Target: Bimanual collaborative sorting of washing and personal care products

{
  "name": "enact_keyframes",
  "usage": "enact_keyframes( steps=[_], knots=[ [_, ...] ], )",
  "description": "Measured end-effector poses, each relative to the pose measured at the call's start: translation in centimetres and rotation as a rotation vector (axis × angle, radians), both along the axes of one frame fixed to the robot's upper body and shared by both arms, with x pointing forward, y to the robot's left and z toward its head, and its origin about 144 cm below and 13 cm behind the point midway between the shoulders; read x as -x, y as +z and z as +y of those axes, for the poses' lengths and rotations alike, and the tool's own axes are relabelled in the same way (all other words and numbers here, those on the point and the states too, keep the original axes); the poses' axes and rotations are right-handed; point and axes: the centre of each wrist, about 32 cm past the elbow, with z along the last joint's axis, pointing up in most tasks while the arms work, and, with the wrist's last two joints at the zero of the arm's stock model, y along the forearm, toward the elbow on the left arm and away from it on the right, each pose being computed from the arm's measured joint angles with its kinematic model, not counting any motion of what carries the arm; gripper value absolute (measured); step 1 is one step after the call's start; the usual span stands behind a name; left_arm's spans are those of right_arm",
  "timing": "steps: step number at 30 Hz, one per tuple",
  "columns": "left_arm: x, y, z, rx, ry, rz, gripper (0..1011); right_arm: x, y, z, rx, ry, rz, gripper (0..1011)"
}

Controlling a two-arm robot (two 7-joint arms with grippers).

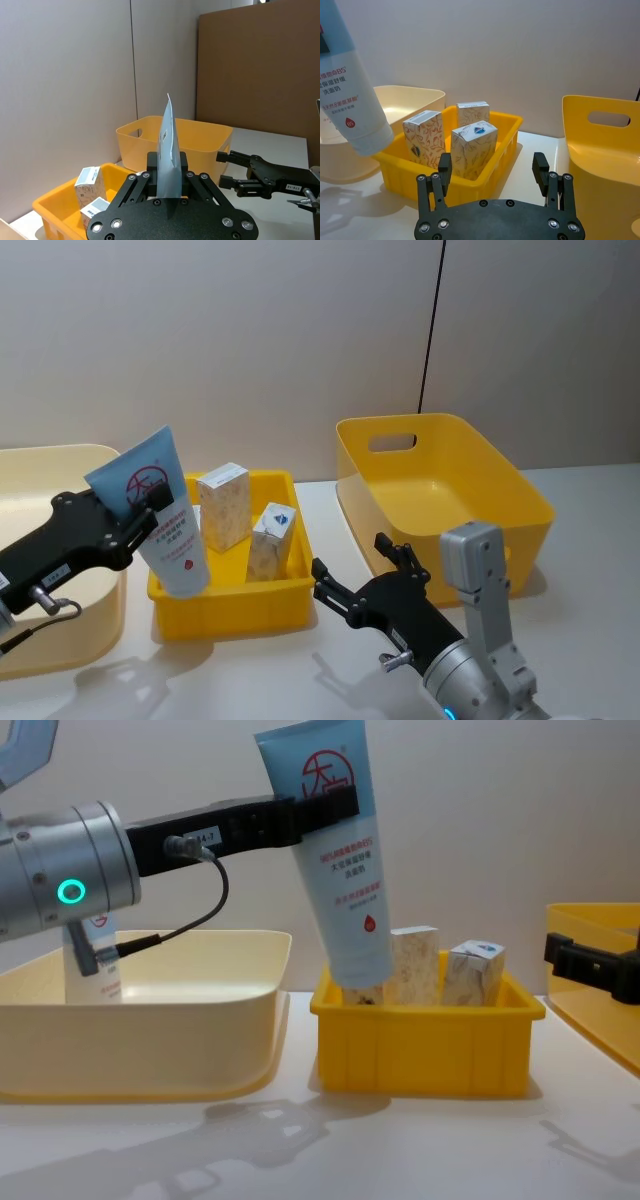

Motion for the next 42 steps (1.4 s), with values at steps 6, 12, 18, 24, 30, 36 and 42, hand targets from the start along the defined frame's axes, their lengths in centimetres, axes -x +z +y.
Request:
enact_keyframes(
  steps=[6,12,18,24,30,36,42],
  knots=[
    [0.0,0.0,0.0,-0.003,0.001,-0.003,219,0.0,0.0,0.0,0.0,0.0,0.0,1001],
    [0.0,-0.1,-0.1,-0.004,0.002,-0.005,219,-0.1,0.1,0.2,0.002,0.022,-0.003,1001],
    [0.0,-0.1,-0.1,-0.006,0.002,-0.006,219,-0.3,0.5,0.8,0.003,0.07,-0.012,1001],
    [0.0,-0.1,-0.1,-0.007,0.003,-0.007,218,-0.7,1.0,1.6,0.002,0.136,-0.015,1001],
    [0.0,-0.1,-0.1,-0.007,0.002,-0.008,219,-1.1,1.6,2.7,0.001,0.203,-0.023,1001],
    [0.0,-0.1,-0.1,-0.007,0.002,-0.008,219,-1.5,2.1,3.8,0.003,0.259,-0.032,1001],
    [0.0,-0.1,-0.1,-0.007,0.002,-0.008,221,-1.8,2.4,4.7,0.014,0.288,-0.042,1001]
  ],
)
